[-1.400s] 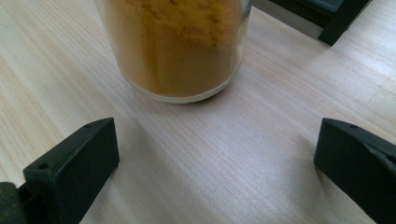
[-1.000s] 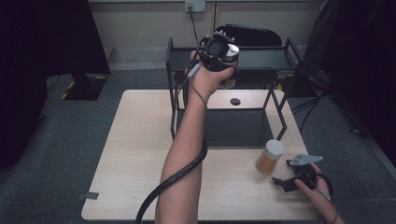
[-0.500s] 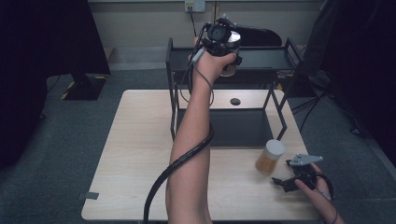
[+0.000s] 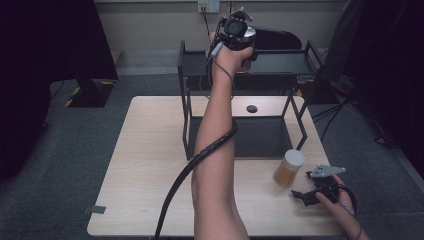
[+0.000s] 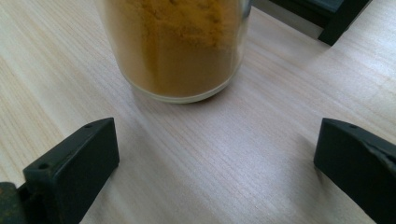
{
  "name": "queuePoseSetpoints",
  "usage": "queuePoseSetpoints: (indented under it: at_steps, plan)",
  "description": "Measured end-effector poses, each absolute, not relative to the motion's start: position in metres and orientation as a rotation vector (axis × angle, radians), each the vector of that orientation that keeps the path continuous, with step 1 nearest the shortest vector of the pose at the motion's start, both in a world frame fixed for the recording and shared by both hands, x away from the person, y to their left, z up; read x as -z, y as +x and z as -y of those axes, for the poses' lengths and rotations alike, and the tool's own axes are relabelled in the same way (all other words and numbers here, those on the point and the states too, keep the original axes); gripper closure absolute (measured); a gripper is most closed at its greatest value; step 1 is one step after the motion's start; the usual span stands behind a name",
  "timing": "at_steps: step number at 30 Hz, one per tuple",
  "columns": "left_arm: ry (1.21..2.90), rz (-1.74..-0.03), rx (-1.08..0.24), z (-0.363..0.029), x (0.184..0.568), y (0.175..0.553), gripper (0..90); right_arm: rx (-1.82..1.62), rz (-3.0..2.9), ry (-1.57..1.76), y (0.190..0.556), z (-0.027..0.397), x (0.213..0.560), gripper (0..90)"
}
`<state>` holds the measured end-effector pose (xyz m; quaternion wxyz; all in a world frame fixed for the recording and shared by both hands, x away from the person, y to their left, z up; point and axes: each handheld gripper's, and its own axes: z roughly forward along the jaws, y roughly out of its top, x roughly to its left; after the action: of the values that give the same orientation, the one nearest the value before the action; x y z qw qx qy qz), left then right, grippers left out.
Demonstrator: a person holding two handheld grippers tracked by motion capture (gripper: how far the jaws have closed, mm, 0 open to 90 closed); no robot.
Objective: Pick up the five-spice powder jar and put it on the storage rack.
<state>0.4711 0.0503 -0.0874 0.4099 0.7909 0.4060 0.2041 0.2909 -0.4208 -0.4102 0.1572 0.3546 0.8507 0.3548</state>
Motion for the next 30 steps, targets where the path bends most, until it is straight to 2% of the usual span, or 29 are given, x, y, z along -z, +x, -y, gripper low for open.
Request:
queuePoseSetpoints:
  at_steps: [23, 27, 30]
  plan:
    - [1.957, -1.036, -0.541, -0.047, 0.100, 0.473, 30.9, -1.015, -2.434, 1.014, 0.291, 0.421, 0.410, 0.0]
    - [1.902, -1.066, -0.543, -0.049, 0.098, 0.468, 15.2, -1.015, -2.434, 1.015, 0.291, 0.421, 0.410, 0.0]
    - [1.885, -1.071, -0.554, -0.050, 0.097, 0.461, 11.2, -1.016, -2.434, 1.015, 0.291, 0.421, 0.410, 0.0]
